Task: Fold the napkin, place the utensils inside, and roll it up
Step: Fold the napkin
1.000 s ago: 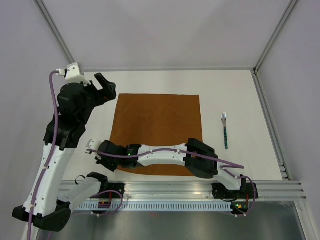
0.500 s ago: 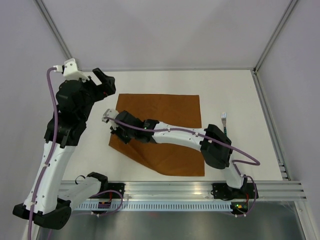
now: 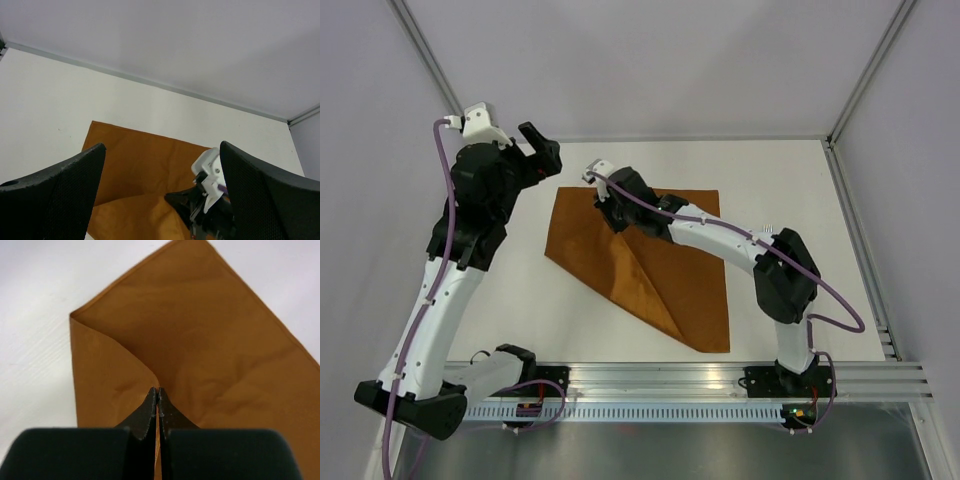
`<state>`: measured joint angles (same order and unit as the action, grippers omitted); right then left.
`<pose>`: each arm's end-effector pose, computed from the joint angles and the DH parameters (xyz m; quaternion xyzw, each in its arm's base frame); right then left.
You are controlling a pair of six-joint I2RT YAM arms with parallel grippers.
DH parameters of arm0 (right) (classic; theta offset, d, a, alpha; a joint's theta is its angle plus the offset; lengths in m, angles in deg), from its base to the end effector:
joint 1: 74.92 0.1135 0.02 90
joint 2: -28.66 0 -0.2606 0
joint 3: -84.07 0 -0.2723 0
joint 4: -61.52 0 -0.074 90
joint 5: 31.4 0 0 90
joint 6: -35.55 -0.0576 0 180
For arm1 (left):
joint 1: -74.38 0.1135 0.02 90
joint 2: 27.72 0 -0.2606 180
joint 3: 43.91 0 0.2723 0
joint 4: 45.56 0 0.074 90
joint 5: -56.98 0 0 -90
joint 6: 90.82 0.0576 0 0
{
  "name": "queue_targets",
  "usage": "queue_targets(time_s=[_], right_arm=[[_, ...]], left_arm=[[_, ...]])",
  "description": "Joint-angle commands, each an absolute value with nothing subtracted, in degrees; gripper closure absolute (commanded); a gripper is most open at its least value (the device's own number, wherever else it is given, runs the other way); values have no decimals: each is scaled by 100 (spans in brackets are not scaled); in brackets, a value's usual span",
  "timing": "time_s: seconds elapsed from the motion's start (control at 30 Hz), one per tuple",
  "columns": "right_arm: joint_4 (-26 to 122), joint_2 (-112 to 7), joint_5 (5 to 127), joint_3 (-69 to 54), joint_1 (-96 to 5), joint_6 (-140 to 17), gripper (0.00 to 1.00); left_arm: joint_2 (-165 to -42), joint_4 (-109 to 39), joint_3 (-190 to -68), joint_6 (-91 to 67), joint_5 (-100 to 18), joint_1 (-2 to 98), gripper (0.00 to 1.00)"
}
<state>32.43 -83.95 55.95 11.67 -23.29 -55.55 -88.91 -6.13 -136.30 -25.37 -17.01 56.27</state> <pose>0.3127 0.3906 0.2565 -0.3671 0.8033 0.1898 0.4289 0.2477 -0.0643 0.4644 -0.1331 0.7424 -0.1377 0.6421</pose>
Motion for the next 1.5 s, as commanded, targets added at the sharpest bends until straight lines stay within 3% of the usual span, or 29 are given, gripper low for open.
queue_targets(time_s=[0.0, 0.5, 1.47], right_arm=[[3358, -8023, 5509, 1032, -2736, -5489, 100], [3806, -7804, 5517, 286, -3976, -5287, 100], [3982, -7426, 5588, -93, -4890, -5313, 100]], left_arm=[[-9047, -998, -13865, -2674, -1834, 5645, 1], [-9785, -1411, -13829, -2780, -2097, 5662, 1], [-10788, -1833, -13574, -3017, -2300, 5803, 2]])
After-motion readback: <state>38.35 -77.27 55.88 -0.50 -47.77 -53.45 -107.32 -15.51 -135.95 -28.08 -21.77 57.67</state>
